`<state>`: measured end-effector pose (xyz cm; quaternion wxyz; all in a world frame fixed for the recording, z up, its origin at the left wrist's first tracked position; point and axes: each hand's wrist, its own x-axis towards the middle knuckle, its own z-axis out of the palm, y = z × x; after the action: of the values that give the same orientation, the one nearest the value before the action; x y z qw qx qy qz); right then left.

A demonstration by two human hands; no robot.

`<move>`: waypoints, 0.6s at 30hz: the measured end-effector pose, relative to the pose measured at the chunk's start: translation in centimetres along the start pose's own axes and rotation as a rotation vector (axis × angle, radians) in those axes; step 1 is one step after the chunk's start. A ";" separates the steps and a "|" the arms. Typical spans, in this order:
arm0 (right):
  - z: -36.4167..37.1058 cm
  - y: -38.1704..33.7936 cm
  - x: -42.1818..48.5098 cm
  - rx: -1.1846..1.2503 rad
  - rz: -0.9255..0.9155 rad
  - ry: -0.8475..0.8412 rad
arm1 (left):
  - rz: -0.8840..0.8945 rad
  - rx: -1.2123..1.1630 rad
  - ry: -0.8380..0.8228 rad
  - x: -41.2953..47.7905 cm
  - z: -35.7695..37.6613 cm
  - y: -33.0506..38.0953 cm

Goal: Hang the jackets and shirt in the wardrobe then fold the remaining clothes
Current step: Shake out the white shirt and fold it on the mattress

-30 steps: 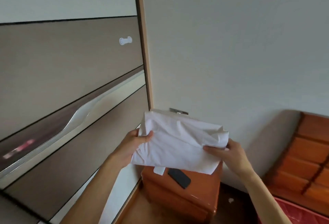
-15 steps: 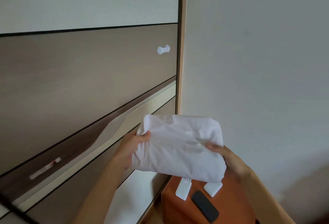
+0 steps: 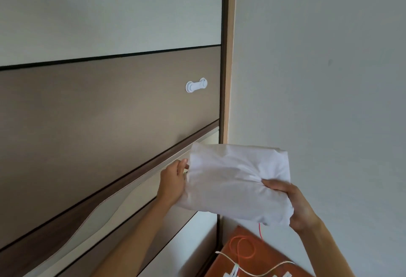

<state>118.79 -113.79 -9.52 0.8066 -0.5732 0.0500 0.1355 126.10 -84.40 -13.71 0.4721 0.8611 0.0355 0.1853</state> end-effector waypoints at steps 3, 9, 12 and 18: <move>-3.3 -2.7 2.8 0.017 -0.026 0.104 | 0.194 0.407 -0.135 4.0 2.8 1.6; -8.1 -4.9 8.0 0.018 -0.041 0.193 | 0.751 1.126 -0.273 12.3 12.7 8.3; -9.9 -4.9 9.8 0.014 -0.070 0.221 | 0.803 1.433 -0.345 16.4 16.1 8.3; -11.6 -4.9 11.5 0.108 -0.040 0.211 | 0.796 1.879 -0.410 20.5 17.7 7.9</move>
<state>131.99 -124.28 -11.67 0.8292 -0.5408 0.1302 0.0554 150.48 -98.09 -9.96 -0.4871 0.8462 -0.2023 0.0756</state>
